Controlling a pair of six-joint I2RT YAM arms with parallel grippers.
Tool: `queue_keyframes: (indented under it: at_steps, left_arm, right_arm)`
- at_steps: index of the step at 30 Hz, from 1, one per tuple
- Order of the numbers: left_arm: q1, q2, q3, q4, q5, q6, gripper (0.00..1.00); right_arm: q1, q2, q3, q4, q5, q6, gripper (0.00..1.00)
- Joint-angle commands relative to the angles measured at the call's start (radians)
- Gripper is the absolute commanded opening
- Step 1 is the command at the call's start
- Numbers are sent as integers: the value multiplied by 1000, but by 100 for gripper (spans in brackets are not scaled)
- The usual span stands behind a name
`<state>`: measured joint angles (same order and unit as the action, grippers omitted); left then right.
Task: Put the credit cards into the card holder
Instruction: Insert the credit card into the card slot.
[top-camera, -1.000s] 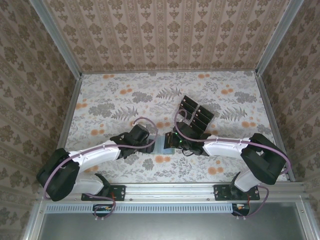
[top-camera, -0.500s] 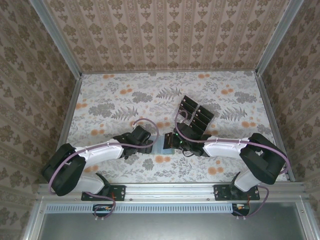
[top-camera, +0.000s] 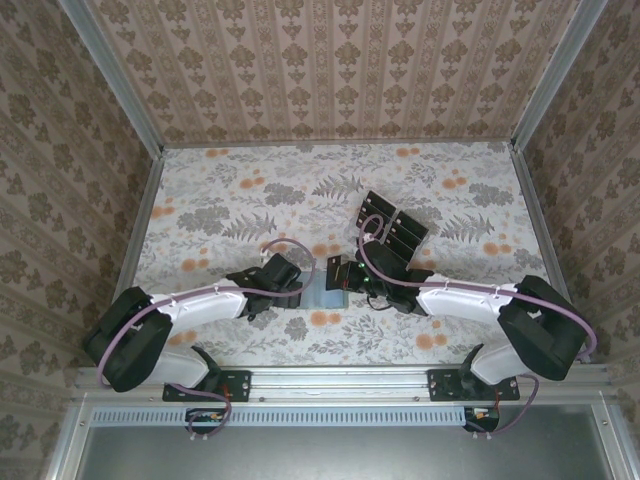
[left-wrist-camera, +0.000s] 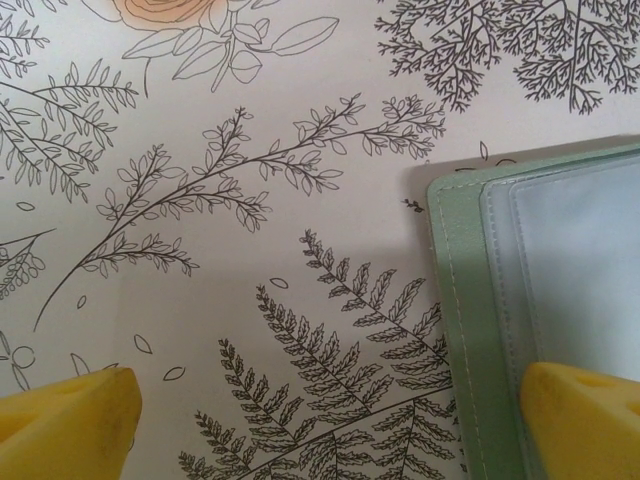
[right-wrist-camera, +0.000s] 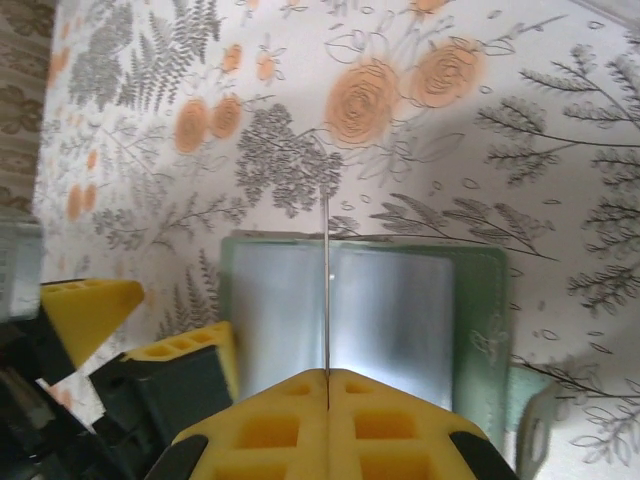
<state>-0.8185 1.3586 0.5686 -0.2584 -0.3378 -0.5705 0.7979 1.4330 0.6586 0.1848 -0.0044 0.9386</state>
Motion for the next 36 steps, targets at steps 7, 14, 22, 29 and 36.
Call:
queue_keyframes:
  at_steps: [7, 14, 22, 29, 36]
  left_arm:
    - [-5, 4, -27, -21, -21, -29, 99]
    - [-5, 5, -32, -17, -19, -31, 99]
    - [-4, 9, -37, -10, -15, -32, 99]
    - [-5, 9, -36, -7, -13, -32, 99]
    - [-5, 15, -36, -7, -11, -32, 99]
  right_arm:
    - [3, 52, -55, 236, -57, -1, 0]
    - [12, 108, -81, 337, -59, 14, 0]
    - [20, 157, -99, 399, -60, 34, 0]
    - [28, 182, -117, 422, -54, 43, 0]
    - [36, 209, -137, 460, -57, 58, 0]
